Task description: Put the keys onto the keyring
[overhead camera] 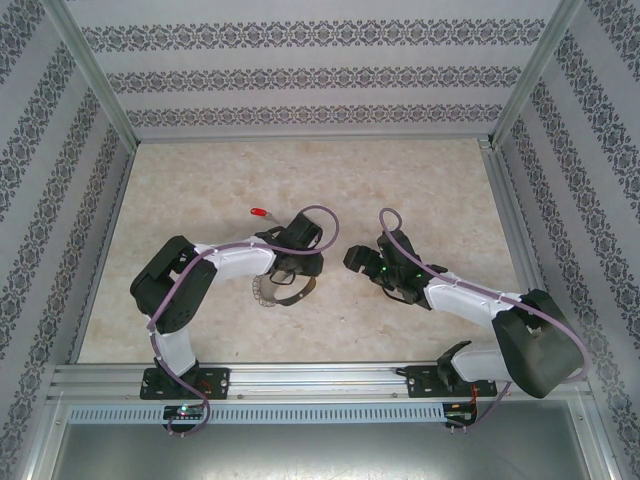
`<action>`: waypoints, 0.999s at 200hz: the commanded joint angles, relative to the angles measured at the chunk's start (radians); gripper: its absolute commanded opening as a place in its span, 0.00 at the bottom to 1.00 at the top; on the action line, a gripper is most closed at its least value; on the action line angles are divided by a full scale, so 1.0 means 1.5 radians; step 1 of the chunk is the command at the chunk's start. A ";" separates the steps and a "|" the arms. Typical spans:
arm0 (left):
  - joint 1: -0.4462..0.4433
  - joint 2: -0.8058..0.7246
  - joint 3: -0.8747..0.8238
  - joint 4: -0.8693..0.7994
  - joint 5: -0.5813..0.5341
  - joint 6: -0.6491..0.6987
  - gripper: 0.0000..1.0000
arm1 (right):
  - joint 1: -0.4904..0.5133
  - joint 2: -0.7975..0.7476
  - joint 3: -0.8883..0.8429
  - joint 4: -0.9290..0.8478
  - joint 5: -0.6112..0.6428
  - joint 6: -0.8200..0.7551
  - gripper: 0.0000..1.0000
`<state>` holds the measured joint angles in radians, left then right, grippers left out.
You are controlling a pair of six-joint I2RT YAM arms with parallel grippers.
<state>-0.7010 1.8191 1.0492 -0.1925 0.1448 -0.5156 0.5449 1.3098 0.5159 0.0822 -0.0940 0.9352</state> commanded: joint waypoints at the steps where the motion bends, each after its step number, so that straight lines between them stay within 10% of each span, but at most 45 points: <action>1: -0.014 0.002 -0.008 0.025 -0.009 0.007 0.16 | -0.006 -0.003 0.007 0.000 0.015 -0.019 0.95; 36: -0.020 -0.004 -0.007 0.024 -0.013 0.018 0.00 | -0.006 -0.010 0.021 -0.020 0.033 -0.032 0.98; 110: -0.022 -0.091 0.023 -0.017 -0.016 0.169 0.00 | -0.021 -0.039 0.040 0.007 -0.019 -0.121 0.97; 200: 0.000 -0.247 0.060 0.021 0.142 0.362 0.00 | -0.123 -0.176 0.056 0.110 -0.282 -0.257 0.63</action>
<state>-0.7162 1.4902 1.0973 -0.2062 0.2432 -0.0814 0.3908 1.0855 0.5636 0.1642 -0.3611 0.6167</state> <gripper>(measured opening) 0.053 0.684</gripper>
